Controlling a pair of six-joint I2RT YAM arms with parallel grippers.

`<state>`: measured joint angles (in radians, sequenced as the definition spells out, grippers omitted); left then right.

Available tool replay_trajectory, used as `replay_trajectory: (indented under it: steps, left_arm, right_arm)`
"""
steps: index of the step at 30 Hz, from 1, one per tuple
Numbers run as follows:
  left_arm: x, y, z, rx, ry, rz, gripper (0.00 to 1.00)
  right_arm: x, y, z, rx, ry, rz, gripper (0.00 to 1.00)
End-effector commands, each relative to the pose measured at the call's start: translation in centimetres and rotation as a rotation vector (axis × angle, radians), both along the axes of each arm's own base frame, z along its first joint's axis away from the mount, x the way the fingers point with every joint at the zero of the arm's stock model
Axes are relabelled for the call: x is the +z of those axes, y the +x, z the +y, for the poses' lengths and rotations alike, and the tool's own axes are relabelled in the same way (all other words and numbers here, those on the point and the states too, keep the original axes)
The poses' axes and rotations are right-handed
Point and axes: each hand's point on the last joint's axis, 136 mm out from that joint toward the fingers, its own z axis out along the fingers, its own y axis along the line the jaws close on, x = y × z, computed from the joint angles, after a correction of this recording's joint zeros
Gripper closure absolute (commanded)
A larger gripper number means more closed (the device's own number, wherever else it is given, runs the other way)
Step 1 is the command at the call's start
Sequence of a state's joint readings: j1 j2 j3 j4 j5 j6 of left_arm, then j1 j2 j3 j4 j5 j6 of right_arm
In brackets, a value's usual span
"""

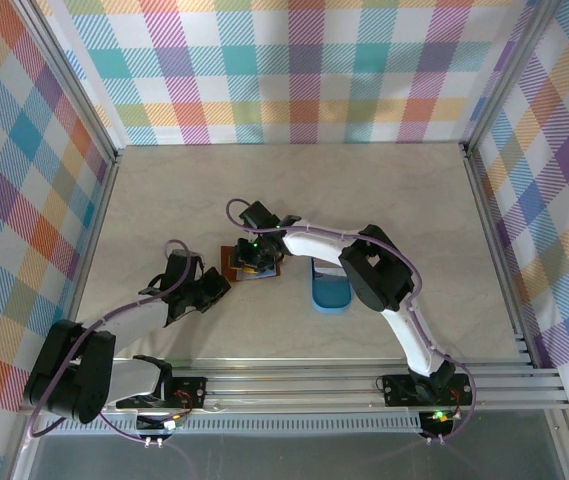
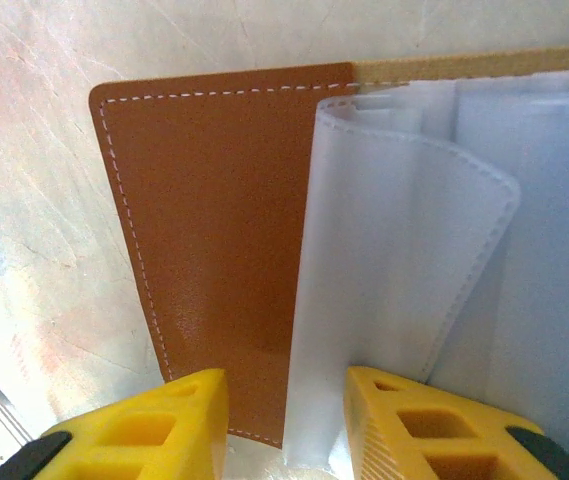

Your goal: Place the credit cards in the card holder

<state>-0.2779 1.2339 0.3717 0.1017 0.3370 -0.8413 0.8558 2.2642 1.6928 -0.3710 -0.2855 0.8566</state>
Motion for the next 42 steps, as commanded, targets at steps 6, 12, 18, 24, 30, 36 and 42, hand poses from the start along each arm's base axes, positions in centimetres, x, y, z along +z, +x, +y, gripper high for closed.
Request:
replay_trajectory:
  steps: [6,12,18,24,30,36,42]
  left_arm:
    - [1.2,3.6,-2.1,0.060,-0.196,-0.078,1.00]
    - [0.5,4.1,-2.4,0.071,-0.182,-0.064,1.00]
    - [-1.4,3.8,-1.5,0.108,-0.108,-0.003,1.00]
    - [-2.6,3.9,-1.4,0.104,-0.075,0.026,1.00]
    - [-3.1,4.0,-1.1,0.109,-0.048,0.043,1.00]
    - [-3.4,4.1,-1.1,0.106,-0.042,0.053,1.00]
    - [-3.2,4.2,-1.2,0.099,-0.045,0.047,1.00]
  right_arm:
    - [-1.7,0.0,-0.6,-0.019,-0.037,0.041,0.63]
    - [-1.8,-0.1,-0.5,-0.017,-0.032,0.047,0.63]
    - [-1.3,-0.2,-0.3,-0.008,-0.017,0.042,0.63]
    - [0.6,-0.1,-0.2,0.005,0.021,0.002,0.62]
    - [3.3,0.2,-0.4,0.020,0.068,-0.056,0.58]
    - [5.2,1.1,-1.9,-0.004,0.083,-0.112,0.55]
    - [4.3,1.8,-2.9,-0.005,0.043,-0.129,0.52]
